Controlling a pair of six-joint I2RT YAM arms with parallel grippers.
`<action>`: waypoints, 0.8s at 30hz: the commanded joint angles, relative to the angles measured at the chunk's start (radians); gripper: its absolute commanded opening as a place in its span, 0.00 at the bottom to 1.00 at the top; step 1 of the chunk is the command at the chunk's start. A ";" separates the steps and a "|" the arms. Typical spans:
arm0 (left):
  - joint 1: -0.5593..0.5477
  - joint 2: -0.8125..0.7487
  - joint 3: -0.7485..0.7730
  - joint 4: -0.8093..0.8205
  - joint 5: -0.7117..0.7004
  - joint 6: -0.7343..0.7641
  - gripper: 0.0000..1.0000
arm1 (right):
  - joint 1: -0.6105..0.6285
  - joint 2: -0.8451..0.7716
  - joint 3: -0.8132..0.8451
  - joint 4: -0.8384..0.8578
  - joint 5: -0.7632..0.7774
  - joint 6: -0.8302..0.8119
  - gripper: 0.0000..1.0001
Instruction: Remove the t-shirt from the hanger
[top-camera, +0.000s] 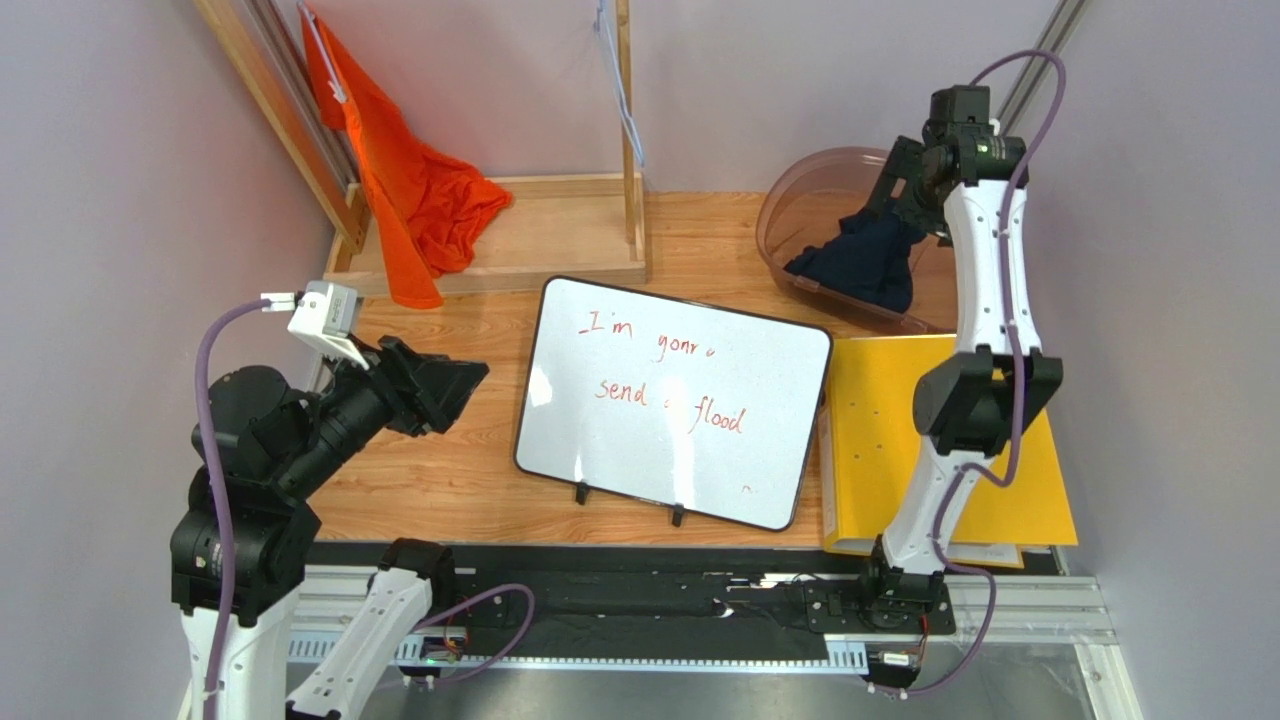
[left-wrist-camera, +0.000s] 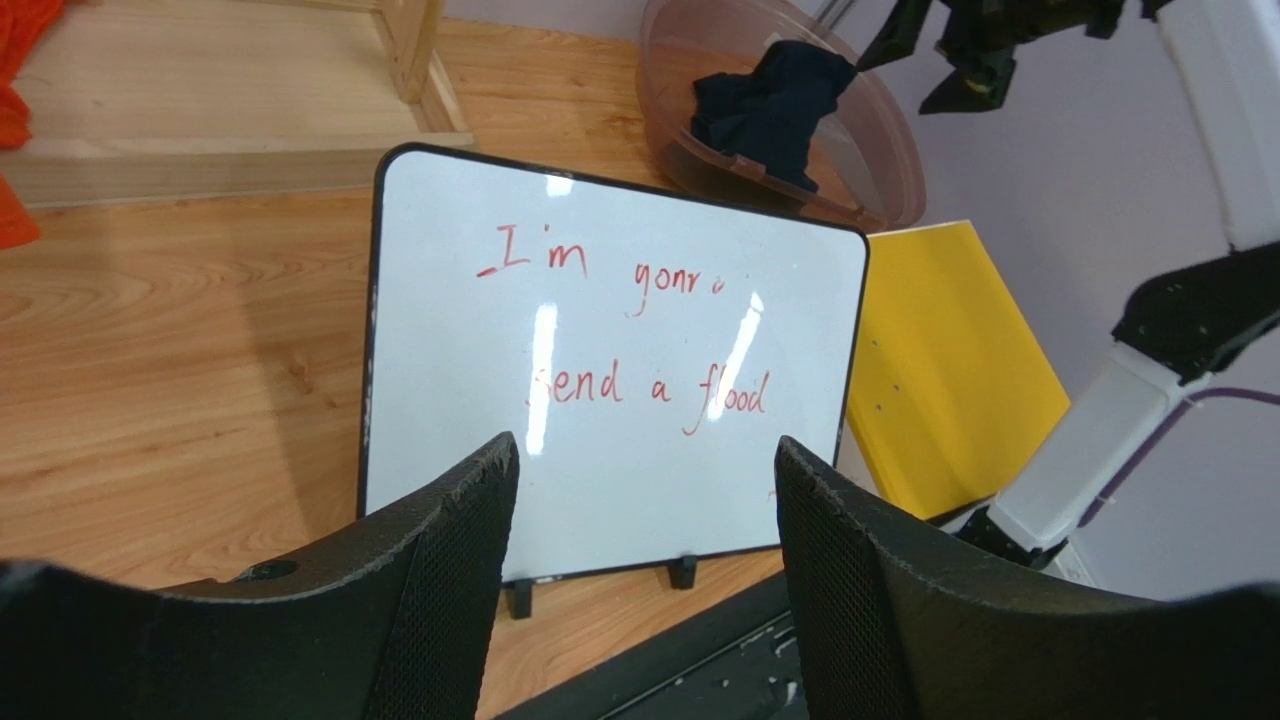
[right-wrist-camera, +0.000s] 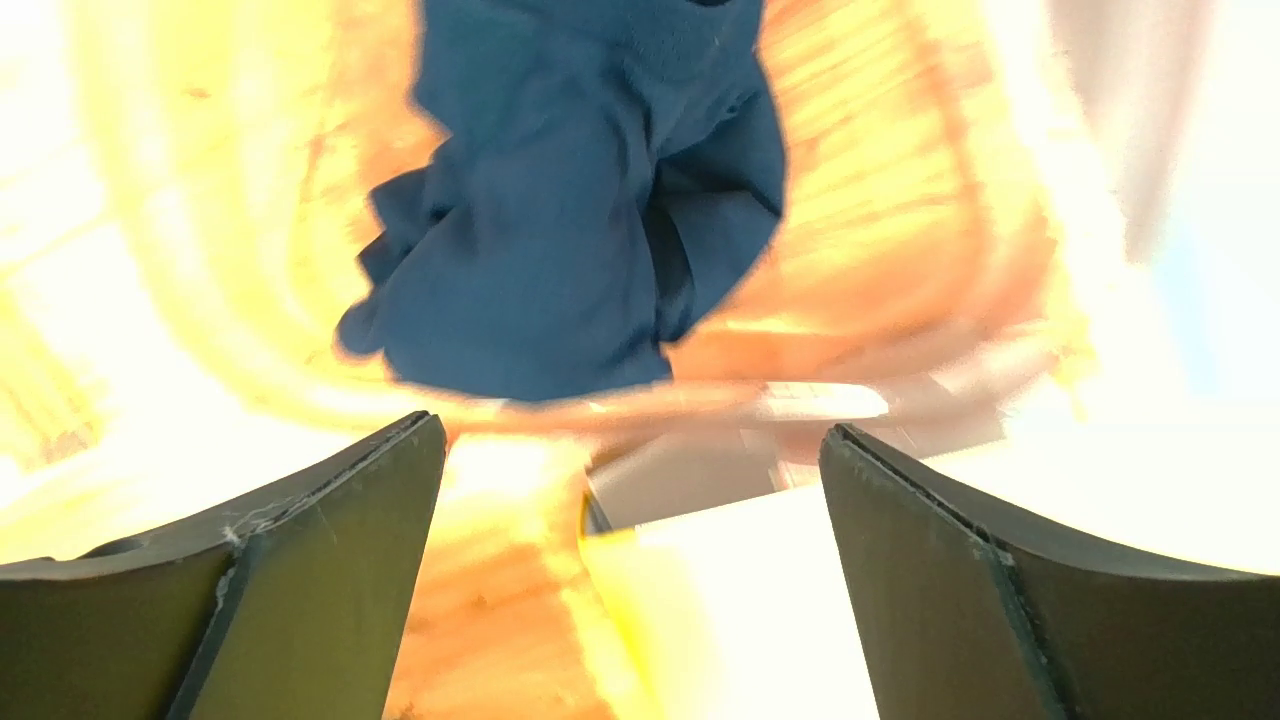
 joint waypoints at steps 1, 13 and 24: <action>-0.001 0.020 0.002 0.046 0.003 -0.018 0.69 | 0.092 -0.197 -0.077 0.003 0.164 -0.034 1.00; -0.001 0.095 0.010 0.059 -0.014 -0.021 0.68 | 0.601 -0.635 -0.524 0.202 0.253 -0.028 1.00; 0.120 0.431 0.428 -0.036 -0.233 -0.072 0.70 | 0.924 -0.896 -0.761 0.374 -0.046 -0.087 1.00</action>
